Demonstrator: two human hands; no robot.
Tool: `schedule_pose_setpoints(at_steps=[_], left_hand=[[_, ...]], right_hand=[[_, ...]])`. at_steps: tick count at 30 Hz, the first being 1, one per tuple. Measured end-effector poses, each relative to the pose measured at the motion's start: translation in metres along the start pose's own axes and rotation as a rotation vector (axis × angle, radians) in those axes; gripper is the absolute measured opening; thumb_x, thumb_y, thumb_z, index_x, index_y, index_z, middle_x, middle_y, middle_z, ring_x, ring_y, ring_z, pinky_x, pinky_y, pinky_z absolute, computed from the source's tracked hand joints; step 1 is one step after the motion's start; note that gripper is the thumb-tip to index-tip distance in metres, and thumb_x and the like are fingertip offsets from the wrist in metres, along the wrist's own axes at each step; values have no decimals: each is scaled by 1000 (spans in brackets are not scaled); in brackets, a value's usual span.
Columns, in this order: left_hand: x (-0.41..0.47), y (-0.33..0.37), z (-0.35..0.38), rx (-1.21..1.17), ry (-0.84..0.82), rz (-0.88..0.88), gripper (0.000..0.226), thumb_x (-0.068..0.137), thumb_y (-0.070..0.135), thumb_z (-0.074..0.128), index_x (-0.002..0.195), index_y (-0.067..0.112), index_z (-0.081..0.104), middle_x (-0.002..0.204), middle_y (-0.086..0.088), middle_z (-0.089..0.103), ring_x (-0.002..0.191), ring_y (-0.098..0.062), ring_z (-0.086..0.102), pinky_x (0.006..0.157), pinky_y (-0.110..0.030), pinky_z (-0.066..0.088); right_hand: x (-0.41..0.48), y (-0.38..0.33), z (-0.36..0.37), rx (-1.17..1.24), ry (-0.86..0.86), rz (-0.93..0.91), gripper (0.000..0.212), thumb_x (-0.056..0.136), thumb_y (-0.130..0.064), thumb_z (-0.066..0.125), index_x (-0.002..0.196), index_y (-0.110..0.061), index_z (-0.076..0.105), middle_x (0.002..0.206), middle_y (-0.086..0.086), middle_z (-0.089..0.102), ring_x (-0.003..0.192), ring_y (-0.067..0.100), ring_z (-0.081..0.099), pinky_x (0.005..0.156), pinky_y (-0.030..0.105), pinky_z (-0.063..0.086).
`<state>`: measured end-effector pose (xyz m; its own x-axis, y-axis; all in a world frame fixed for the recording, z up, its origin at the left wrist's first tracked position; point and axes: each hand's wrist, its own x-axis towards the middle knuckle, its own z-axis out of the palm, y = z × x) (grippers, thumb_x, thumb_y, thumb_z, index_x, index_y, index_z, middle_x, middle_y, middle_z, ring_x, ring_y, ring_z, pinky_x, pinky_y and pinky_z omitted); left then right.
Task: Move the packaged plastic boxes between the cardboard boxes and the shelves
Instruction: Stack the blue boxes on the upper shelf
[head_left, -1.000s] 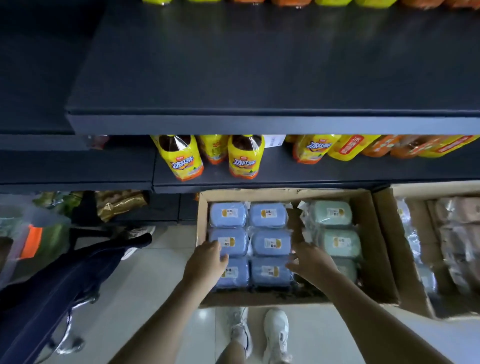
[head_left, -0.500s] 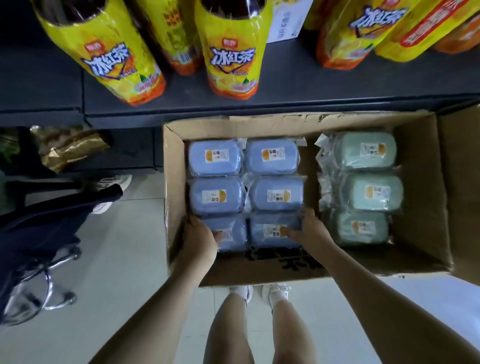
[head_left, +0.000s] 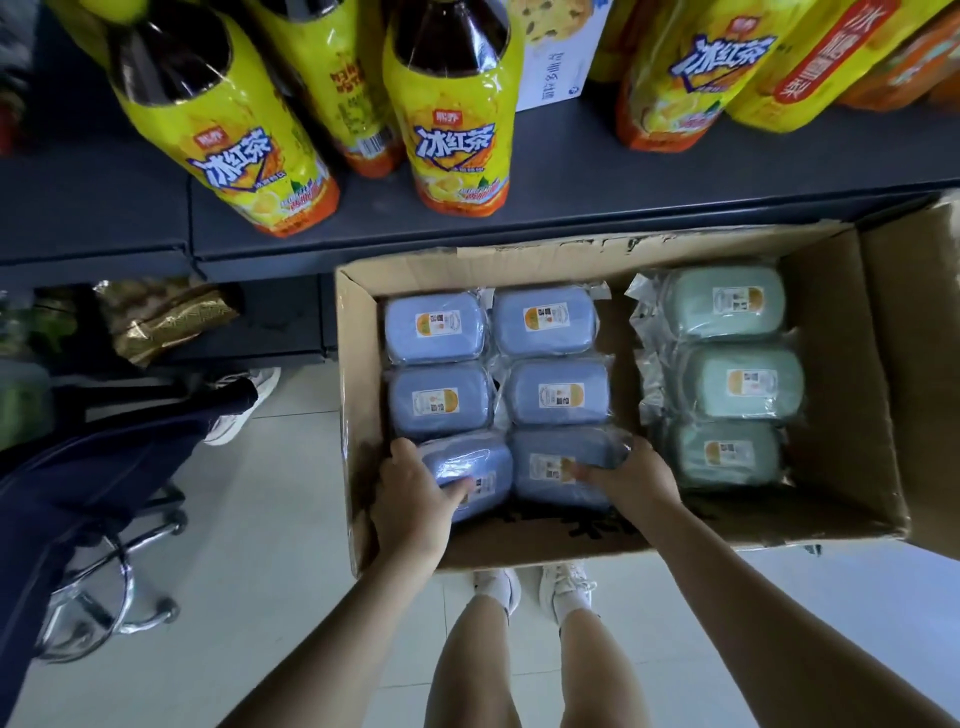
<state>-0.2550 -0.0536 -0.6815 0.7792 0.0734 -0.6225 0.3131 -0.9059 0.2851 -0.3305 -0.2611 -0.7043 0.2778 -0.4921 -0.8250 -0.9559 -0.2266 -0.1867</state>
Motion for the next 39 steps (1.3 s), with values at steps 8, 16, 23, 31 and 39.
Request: schedule_pose_setpoints(at_steps=[8, 16, 23, 31, 39], left_hand=[[-47, 18, -70, -403, 59, 78, 49, 65, 41, 82, 89, 25, 42, 86, 3, 57, 76, -20, 60, 59, -32, 50], [-125, 79, -199, -674, 191, 154, 43, 76, 25, 78, 101, 7, 49, 85, 1, 59, 77, -17, 55, 57, -12, 37], [-230, 123, -311, -850, 354, 342, 26, 81, 21, 73, 92, 11, 52, 80, 5, 54, 67, -6, 52, 50, -10, 41], [-332, 150, -429, -973, 478, 492, 40, 78, 40, 72, 107, 16, 56, 109, -6, 64, 93, -23, 65, 77, -37, 54], [-353, 171, -538, -979, 534, 646, 44, 78, 41, 72, 111, 15, 59, 105, -3, 67, 82, -16, 65, 64, -27, 50]], right_hand=[[-60, -11, -73, 176, 75, -103, 60, 78, -34, 74, 127, -11, 48, 93, 3, 54, 74, 19, 55, 61, 29, 44], [-156, -67, -199, 305, 117, -394, 40, 82, -45, 69, 109, -16, 61, 93, 9, 63, 78, 23, 59, 65, 30, 42], [-290, -108, -294, 432, 210, -760, 42, 83, -35, 70, 88, 5, 56, 77, 26, 46, 69, 33, 51, 63, 38, 39], [-416, -149, -377, 546, 277, -1090, 46, 81, -48, 67, 102, -8, 58, 88, 6, 61, 76, 22, 57, 65, 34, 43], [-500, -226, -413, 583, 418, -1266, 42, 83, -44, 65, 101, -7, 57, 98, 9, 63, 92, 28, 60, 83, 40, 47]])
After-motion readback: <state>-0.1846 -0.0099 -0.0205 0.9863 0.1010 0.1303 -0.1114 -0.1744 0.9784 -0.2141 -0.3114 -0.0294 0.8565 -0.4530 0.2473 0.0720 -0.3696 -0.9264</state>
